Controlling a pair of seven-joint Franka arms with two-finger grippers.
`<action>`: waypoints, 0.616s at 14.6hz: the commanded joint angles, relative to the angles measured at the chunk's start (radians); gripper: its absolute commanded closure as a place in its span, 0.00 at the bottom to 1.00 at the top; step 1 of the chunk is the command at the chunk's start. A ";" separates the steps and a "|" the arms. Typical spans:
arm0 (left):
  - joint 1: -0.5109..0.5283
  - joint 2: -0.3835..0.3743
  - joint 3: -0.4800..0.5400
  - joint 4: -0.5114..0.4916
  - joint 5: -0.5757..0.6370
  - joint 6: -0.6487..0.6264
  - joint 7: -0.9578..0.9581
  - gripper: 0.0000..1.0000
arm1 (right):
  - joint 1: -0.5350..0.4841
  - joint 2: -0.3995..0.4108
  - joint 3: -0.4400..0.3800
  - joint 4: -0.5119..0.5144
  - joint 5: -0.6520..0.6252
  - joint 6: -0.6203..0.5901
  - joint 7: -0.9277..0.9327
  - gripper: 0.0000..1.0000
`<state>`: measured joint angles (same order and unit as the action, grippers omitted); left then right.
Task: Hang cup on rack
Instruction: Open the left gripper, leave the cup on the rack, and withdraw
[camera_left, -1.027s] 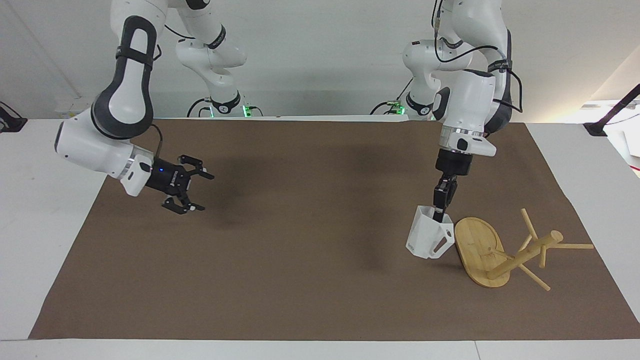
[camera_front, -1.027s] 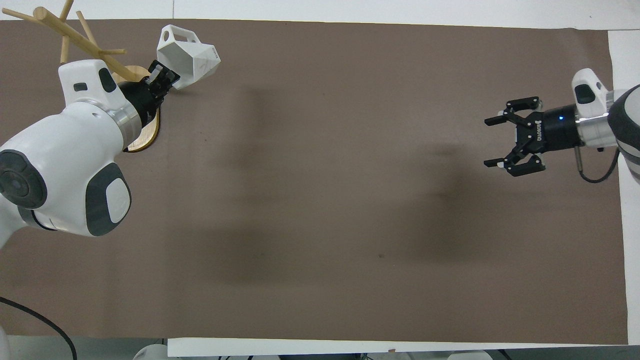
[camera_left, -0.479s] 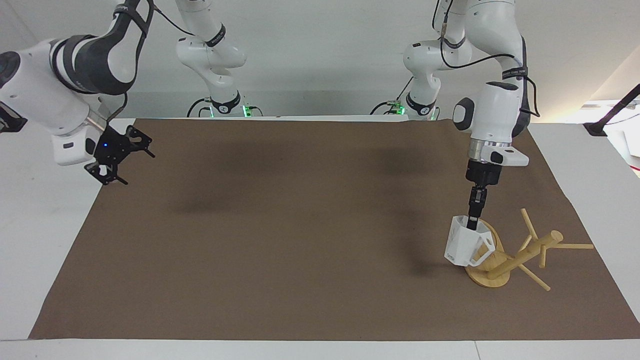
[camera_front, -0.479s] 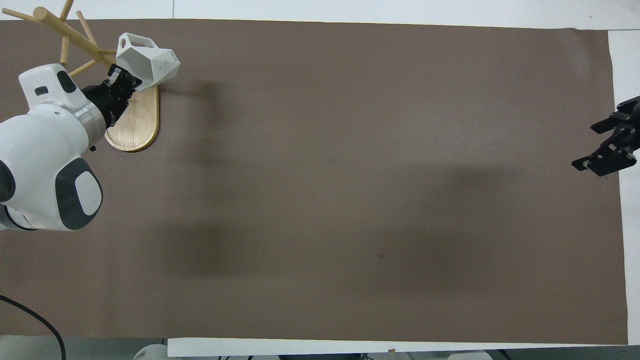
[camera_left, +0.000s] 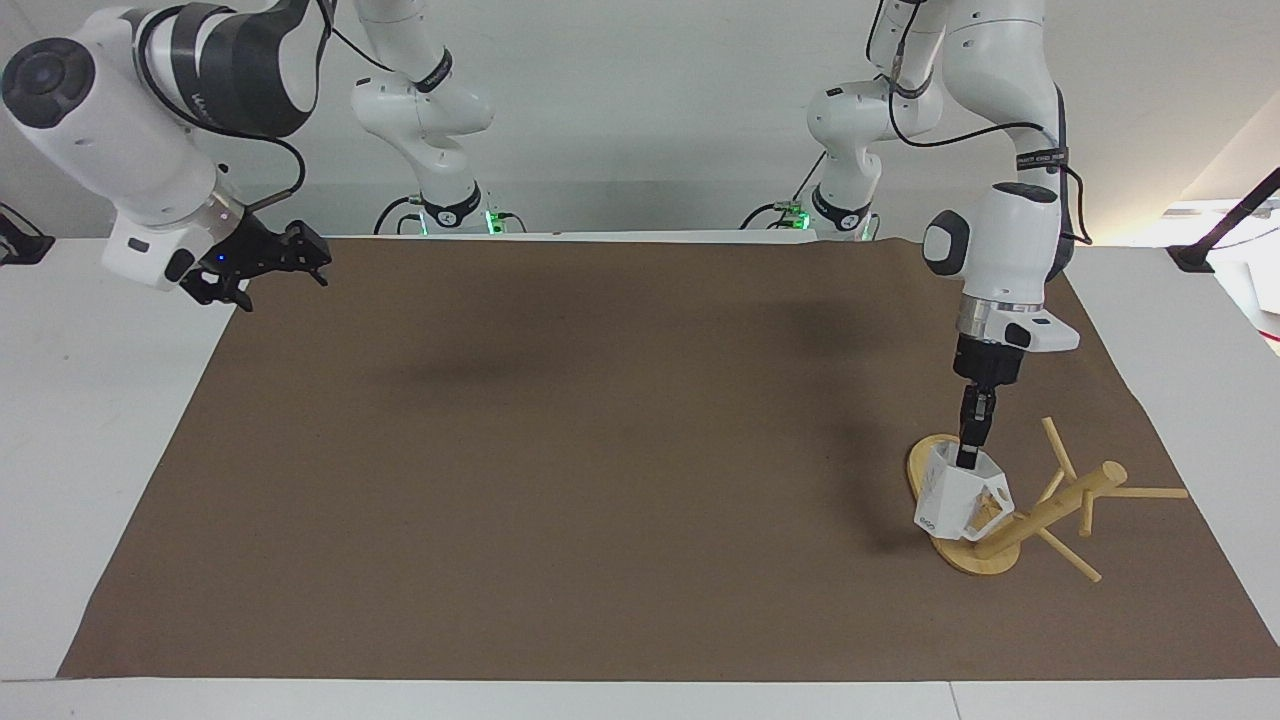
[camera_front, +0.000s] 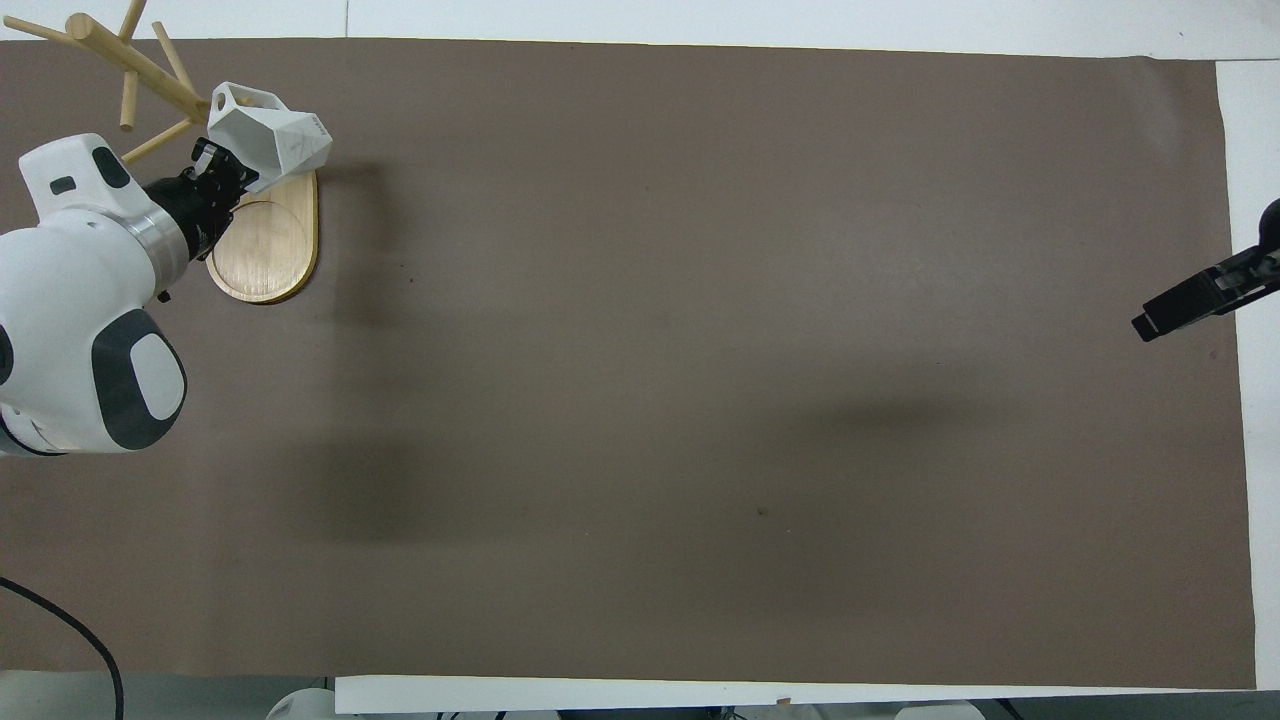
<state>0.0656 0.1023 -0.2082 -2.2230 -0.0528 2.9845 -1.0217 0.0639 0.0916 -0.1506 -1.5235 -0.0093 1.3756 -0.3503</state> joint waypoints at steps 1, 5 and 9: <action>0.037 -0.013 -0.002 0.023 0.007 -0.089 0.080 0.00 | 0.014 -0.004 0.013 0.043 -0.028 -0.024 0.167 0.00; 0.074 -0.111 0.003 0.078 0.010 -0.449 0.129 0.00 | -0.027 -0.111 0.020 -0.090 -0.061 0.010 0.223 0.00; 0.074 -0.131 0.006 0.303 0.091 -0.932 0.394 0.00 | -0.055 -0.110 0.045 -0.089 -0.066 0.022 0.228 0.00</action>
<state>0.1345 -0.0253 -0.2005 -2.0340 -0.0026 2.2542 -0.7484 0.0231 0.0064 -0.1351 -1.5753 -0.0523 1.3701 -0.1489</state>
